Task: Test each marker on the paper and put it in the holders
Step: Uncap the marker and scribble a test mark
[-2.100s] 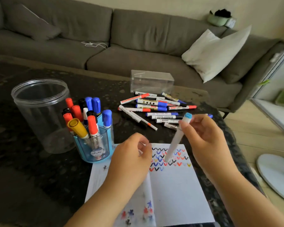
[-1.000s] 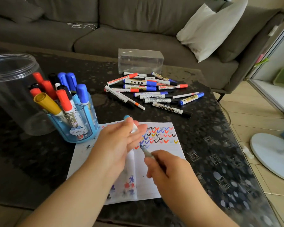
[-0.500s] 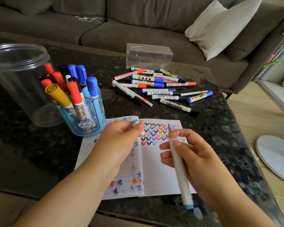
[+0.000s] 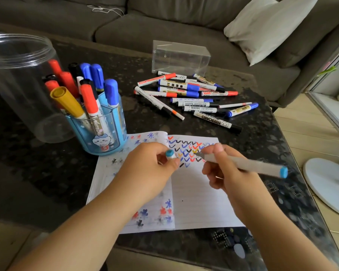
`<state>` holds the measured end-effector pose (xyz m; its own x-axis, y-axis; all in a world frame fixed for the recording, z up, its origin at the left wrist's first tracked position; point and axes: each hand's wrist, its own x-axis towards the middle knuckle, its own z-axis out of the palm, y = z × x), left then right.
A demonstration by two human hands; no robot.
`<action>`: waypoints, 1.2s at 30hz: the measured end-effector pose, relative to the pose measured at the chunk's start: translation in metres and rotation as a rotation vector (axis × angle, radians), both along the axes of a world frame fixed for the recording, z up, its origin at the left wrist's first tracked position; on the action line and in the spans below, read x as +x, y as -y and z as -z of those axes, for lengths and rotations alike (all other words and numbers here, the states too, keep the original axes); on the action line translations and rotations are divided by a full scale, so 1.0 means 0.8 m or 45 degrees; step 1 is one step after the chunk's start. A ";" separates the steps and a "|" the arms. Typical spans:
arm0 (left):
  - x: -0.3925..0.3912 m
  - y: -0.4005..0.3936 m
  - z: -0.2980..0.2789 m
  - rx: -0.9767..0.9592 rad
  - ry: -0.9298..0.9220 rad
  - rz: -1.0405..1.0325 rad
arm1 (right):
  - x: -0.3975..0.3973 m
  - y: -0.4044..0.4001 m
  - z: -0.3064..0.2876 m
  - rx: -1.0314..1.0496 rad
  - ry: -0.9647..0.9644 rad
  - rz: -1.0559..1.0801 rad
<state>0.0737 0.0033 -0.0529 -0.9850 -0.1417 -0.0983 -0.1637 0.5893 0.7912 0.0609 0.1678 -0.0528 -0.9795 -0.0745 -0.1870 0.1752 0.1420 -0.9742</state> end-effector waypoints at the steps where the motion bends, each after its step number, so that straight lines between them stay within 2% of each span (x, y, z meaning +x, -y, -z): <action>1: 0.000 0.001 0.003 -0.042 -0.007 0.024 | -0.001 0.000 0.002 0.088 -0.045 0.011; 7: 0.002 -0.005 0.011 -0.228 -0.059 0.095 | -0.005 0.003 0.016 0.467 -0.253 0.040; 14: 0.003 -0.007 0.016 -0.299 -0.100 0.172 | -0.011 0.001 0.027 0.360 -0.194 0.139; 22: -0.001 -0.015 0.019 -0.376 -0.114 0.187 | -0.013 -0.003 0.031 0.513 -0.213 0.037; 27: -0.002 -0.019 0.018 -0.391 -0.087 0.178 | -0.012 -0.007 0.030 0.502 -0.224 0.054; 32: -0.002 -0.017 0.013 -0.244 -0.057 0.117 | -0.009 -0.010 0.030 0.352 -0.180 0.141; 34: -0.004 -0.014 0.011 -0.102 -0.019 0.075 | -0.008 -0.012 0.023 0.179 -0.136 0.184; 36: -0.007 -0.011 0.010 0.155 0.041 0.008 | -0.007 -0.016 0.014 0.034 -0.135 0.190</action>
